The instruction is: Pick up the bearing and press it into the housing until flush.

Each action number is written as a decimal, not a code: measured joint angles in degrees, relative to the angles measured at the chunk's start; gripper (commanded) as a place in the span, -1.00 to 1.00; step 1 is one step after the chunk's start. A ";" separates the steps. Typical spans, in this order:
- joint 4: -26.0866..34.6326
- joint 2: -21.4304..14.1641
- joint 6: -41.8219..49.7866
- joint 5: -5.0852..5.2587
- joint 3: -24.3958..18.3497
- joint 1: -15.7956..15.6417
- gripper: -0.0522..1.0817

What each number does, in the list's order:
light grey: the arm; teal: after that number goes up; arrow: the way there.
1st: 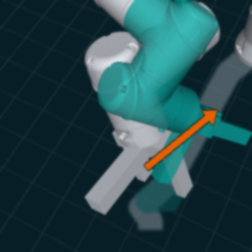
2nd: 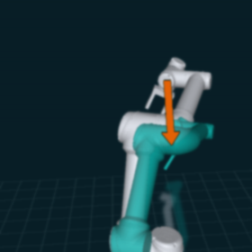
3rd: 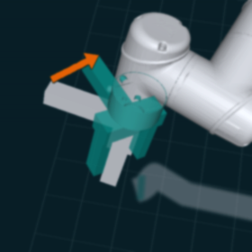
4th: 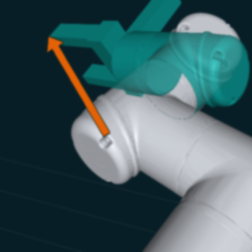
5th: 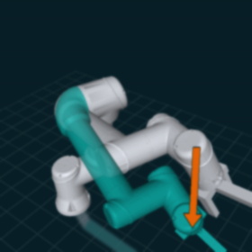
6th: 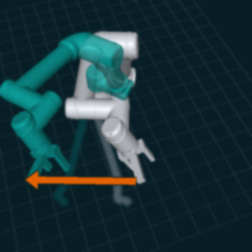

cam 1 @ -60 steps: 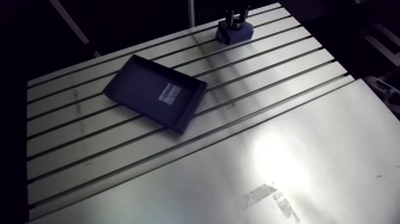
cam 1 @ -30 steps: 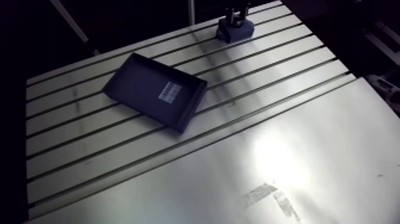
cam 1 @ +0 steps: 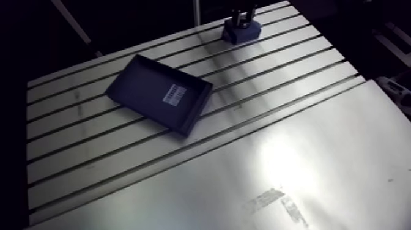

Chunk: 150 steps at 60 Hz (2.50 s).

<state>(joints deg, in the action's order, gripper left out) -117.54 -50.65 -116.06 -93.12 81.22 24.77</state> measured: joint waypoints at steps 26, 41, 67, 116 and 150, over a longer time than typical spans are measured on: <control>-0.02 0.05 0.00 0.00 0.01 -0.01 0.34; -0.02 0.06 0.00 0.00 0.06 0.06 0.34; -0.03 -0.06 -0.01 0.01 0.33 0.29 -0.61; 6.29 -5.76 3.02 0.43 -2.84 0.23 1.00; 6.34 -3.65 3.82 0.04 -3.07 0.34 1.00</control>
<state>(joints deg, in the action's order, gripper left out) -111.20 -54.30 -112.25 -93.08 78.15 25.12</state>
